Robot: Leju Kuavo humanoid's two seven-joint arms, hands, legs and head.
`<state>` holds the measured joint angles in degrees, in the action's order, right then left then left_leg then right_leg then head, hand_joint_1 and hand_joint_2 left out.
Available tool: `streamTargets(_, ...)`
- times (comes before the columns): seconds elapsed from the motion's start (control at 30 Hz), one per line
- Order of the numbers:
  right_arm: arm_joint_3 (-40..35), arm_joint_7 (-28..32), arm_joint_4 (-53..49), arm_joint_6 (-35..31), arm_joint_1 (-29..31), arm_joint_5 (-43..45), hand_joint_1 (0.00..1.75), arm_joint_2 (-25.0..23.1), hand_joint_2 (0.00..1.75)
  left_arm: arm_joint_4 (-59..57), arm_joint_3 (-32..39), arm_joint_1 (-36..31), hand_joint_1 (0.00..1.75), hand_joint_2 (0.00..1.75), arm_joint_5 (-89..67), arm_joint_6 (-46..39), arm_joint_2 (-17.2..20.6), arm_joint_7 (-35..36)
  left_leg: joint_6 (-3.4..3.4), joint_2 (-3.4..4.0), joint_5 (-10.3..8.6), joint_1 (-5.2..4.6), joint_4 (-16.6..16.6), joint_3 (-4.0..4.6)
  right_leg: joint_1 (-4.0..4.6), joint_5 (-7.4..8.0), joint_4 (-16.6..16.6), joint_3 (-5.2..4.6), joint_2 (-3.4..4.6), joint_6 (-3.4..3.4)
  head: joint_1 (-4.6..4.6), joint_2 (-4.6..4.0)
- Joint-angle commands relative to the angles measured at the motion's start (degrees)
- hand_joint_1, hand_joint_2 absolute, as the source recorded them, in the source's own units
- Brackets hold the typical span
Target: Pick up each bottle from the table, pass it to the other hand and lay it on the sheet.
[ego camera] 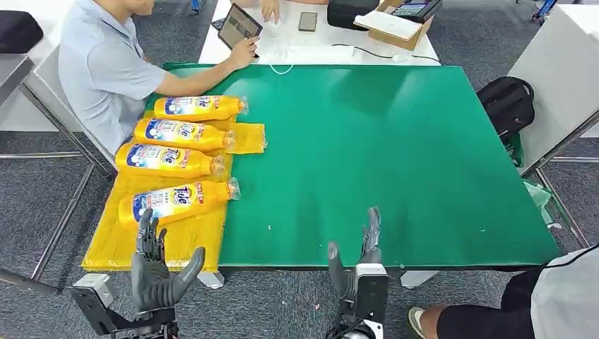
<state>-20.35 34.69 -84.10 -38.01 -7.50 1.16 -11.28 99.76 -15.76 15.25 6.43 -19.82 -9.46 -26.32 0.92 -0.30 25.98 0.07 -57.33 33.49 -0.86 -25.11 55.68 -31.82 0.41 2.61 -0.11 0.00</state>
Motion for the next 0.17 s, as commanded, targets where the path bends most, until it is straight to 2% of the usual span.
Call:
streamTargets(0.03, -4.3, -0.1, 4.5, 1.1, 0.8, 0.4, 0.00, 2.8, 1.75, -2.5, -0.4, 1.1, 0.00, 1.75, -7.2, -0.8, 2.5, -1.8, -0.04, 0.05, 0.02, 0.04, 0.1, -0.17, 0.05, -0.01, -0.1, 0.17, 0.01, -0.09, -0.02, 0.00)
streamTargets(0.1, -4.5, 0.1, 4.8, 1.3, 1.1, 0.2, 0.00, 2.9, 1.75, -2.8, 0.3, 1.1, 0.00, 1.75, -9.7, -2.6, 2.0, -3.2, -0.07, 0.05, 0.04, 0.05, 0.1, -0.24, 0.06, -0.02, -0.1, 0.25, 0.00, -0.11, -0.02, 0.00)
streamTargets(0.17, -4.1, 0.1, 5.5, 1.5, 1.6, 0.8, 0.00, 2.4, 1.75, -3.3, 1.7, 0.9, 0.00, 1.75, -5.7, 0.5, 0.7, -1.6, -0.04, 0.04, 0.01, 0.02, 0.1, -0.14, 0.03, 0.00, -0.1, 0.13, 0.01, -0.07, -0.02, 0.00)
